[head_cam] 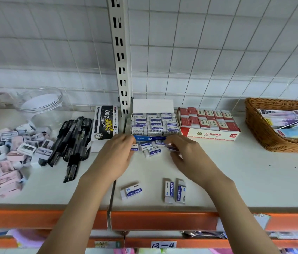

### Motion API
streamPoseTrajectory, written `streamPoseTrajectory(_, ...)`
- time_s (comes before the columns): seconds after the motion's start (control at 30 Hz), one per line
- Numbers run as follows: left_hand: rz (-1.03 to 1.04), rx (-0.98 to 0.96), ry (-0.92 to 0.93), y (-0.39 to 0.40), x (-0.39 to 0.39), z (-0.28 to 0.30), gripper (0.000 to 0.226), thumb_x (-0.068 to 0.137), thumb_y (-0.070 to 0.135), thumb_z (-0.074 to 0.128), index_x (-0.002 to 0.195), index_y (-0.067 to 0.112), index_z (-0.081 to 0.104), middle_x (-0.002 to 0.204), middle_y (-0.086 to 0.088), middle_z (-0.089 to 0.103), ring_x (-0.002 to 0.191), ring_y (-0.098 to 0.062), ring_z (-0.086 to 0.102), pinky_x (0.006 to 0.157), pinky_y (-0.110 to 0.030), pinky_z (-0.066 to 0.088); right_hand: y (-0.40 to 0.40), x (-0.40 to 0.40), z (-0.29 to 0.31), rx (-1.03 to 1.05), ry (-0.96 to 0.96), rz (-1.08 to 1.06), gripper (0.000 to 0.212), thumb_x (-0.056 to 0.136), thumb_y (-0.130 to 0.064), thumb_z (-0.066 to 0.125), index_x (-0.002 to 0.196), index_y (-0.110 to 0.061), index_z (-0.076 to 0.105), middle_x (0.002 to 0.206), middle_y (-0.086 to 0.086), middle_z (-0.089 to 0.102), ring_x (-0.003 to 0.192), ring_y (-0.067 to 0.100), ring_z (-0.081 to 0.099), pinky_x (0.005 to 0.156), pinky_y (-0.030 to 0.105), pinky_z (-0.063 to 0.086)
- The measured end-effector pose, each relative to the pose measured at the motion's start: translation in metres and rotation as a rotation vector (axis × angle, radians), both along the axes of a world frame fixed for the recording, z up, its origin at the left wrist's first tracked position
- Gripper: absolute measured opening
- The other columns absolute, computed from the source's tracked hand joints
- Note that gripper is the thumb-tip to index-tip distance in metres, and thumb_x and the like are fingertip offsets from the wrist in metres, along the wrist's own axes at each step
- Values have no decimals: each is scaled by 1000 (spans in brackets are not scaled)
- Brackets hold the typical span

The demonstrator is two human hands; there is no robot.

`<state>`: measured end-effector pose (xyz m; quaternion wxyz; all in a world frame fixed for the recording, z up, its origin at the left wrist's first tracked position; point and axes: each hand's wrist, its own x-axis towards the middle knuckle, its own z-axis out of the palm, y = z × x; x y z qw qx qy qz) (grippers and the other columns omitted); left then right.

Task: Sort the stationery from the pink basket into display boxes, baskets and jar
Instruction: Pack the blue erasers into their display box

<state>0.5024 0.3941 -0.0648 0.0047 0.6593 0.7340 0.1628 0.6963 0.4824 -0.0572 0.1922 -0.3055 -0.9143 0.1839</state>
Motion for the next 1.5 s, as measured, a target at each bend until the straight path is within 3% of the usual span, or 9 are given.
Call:
streamPoseTrajectory(0.1, -14, 38, 2, -4, 1, -3, 16, 84, 8, 65, 97, 3, 58, 96, -11, 62, 90, -30, 56, 74, -36, 42, 0, -6, -6, 8, -26, 18, 29, 87, 2, 51, 114, -7, 57, 116, 7, 60, 103, 26, 54, 77, 17, 37)
streamPoseTrajectory(0.27, -32, 82, 19, -12, 5, -4, 11, 85, 9, 63, 95, 5, 60, 87, -9, 64, 82, -31, 58, 68, -40, 46, -5, 3, -4, -20, -42, -4, 35, 92, -8, 50, 127, -10, 51, 119, 6, 57, 106, 22, 49, 85, 24, 40)
streamPoseTrajectory(0.47, 22, 65, -69, -18, 12, -2, 26, 92, 8, 51, 117, 5, 57, 107, -11, 64, 99, -28, 58, 82, -39, 46, -4, 14, 1, -44, 96, -28, 33, 90, 0, 56, 122, -6, 59, 117, 5, 58, 94, 11, 58, 82, -2, 34)
streamPoseTrajectory(0.57, 23, 50, -69, -19, 16, -2, 29, 91, 9, 54, 119, 3, 57, 114, -11, 61, 105, -27, 55, 87, -34, 43, -1, 0, 1, 20, 79, 1, 34, 92, 0, 51, 125, -6, 56, 126, 9, 58, 111, 23, 54, 90, 11, 34)
streamPoseTrajectory(0.67, 33, 50, -105, -17, 17, -2, 31, 86, 14, 64, 115, 6, 59, 112, -8, 63, 104, -27, 57, 86, -34, 43, 2, -10, -4, 66, 46, 49, 31, 89, 5, 49, 117, -3, 57, 121, 13, 60, 108, 35, 53, 86, 24, 38)
streamPoseTrajectory(0.87, 108, 55, -151, -18, 17, -3, 32, 92, 18, 56, 124, 12, 55, 120, -2, 60, 112, -20, 52, 90, -26, 37, -4, -2, -12, 69, 63, 24, 28, 88, 2, 51, 115, -6, 56, 116, 11, 60, 103, 31, 54, 81, 30, 45)
streamPoseTrajectory(1.13, 123, 150, -195, -15, 21, 8, 33, 90, 14, 59, 122, 8, 59, 114, -7, 63, 104, -26, 57, 87, -32, 42, -1, -1, -11, 47, 19, 11, 34, 87, 4, 46, 118, -8, 52, 112, 12, 63, 100, 33, 48, 79, 34, 42)
streamPoseTrajectory(1.33, 98, 107, -162, 8, 35, 6, 34, 94, 20, 52, 128, 15, 53, 122, -2, 60, 109, -20, 54, 88, -27, 39, -10, 20, -10, -33, 40, 10, 35, 90, 2, 48, 121, -13, 53, 112, 1, 61, 107, 20, 50, 88, 26, 43)
streamPoseTrajectory(1.5, 111, 19, -156, 14, 39, 2, 29, 93, 18, 54, 121, 13, 51, 109, -6, 65, 98, -25, 59, 79, -37, 48, -3, 16, -8, -1, 163, -38, 31, 91, -2, 55, 121, -7, 58, 120, 4, 56, 94, 7, 56, 87, 10, 42)
